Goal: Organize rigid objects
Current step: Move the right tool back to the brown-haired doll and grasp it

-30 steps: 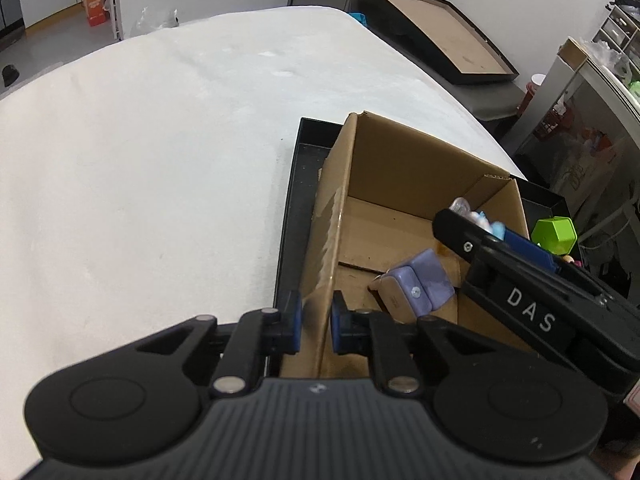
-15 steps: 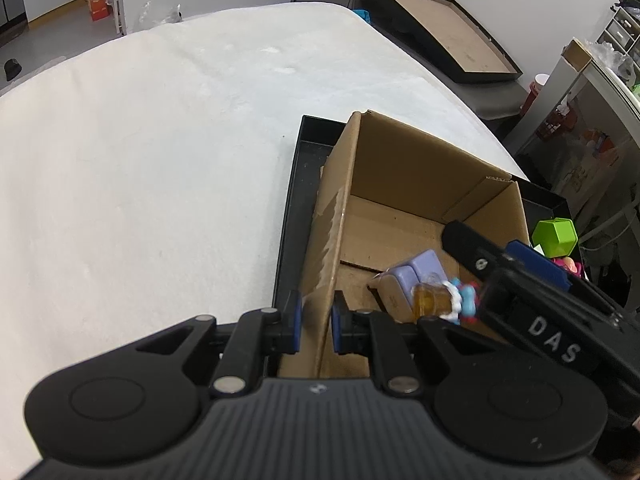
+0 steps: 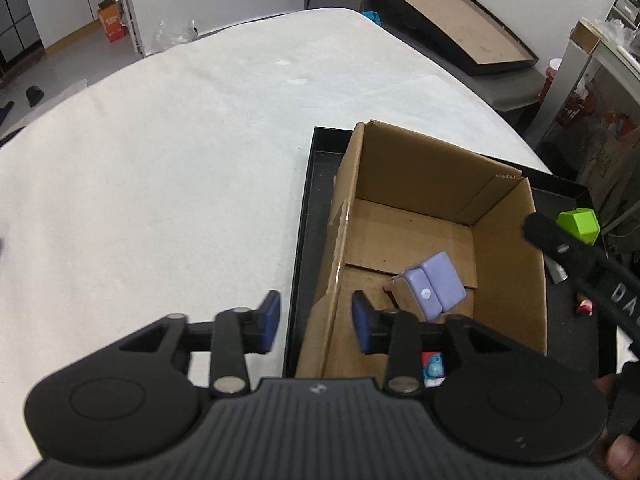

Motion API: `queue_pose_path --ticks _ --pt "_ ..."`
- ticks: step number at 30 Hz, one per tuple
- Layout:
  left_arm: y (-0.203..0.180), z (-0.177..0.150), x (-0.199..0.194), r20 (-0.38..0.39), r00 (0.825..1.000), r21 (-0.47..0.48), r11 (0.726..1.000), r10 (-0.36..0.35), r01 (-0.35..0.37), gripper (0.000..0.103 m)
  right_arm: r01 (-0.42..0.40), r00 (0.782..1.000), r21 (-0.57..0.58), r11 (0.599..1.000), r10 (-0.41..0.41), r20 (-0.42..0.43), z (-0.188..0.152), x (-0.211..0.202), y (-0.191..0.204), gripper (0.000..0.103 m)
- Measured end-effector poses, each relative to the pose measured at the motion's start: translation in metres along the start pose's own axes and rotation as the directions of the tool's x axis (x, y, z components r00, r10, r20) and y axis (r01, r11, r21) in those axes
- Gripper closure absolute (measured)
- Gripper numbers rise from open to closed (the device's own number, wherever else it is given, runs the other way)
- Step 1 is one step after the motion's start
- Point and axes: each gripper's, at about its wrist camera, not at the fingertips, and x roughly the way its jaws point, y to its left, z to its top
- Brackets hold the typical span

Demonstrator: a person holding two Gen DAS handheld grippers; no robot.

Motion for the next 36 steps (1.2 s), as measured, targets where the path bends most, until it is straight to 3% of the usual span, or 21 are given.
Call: queue_pose_path --ticks 8,12,18,23,26,36 --pt "-0.025 -0.001 -0.011 0.016 0.999 0.061 0.997 0.048 -0.049 0.038 0.085 0.996 0.082 0.993 -0.085 -0.007 -0.001 0.0 -0.034 0.031" --pt "-0.037 -0.002 -0.016 0.025 0.997 0.089 0.993 0.073 -0.075 0.033 0.105 0.994 0.122 0.987 -0.106 0.003 -0.007 0.001 -0.049 0.025" --pt "-0.052 -0.002 -0.018 0.045 0.992 0.114 0.986 0.12 -0.125 0.024 0.199 0.98 0.181 0.963 -0.2 -0.011 -0.011 0.002 -0.074 0.014" --pt "-0.068 -0.003 -0.017 0.05 0.984 0.157 0.972 0.172 -0.177 0.021 0.294 0.956 0.215 0.931 -0.29 -0.047 -0.015 0.003 -0.098 0.014" --pt "-0.078 -0.004 -0.016 0.062 0.976 0.198 0.956 0.21 -0.218 0.02 0.3 0.954 0.262 0.917 -0.294 -0.061 -0.015 0.002 -0.114 0.014" --pt "-0.105 0.002 -0.01 0.048 0.969 0.225 0.942 0.244 -0.248 0.018 0.32 0.947 0.305 0.897 -0.31 -0.079 -0.016 0.007 -0.141 0.018"
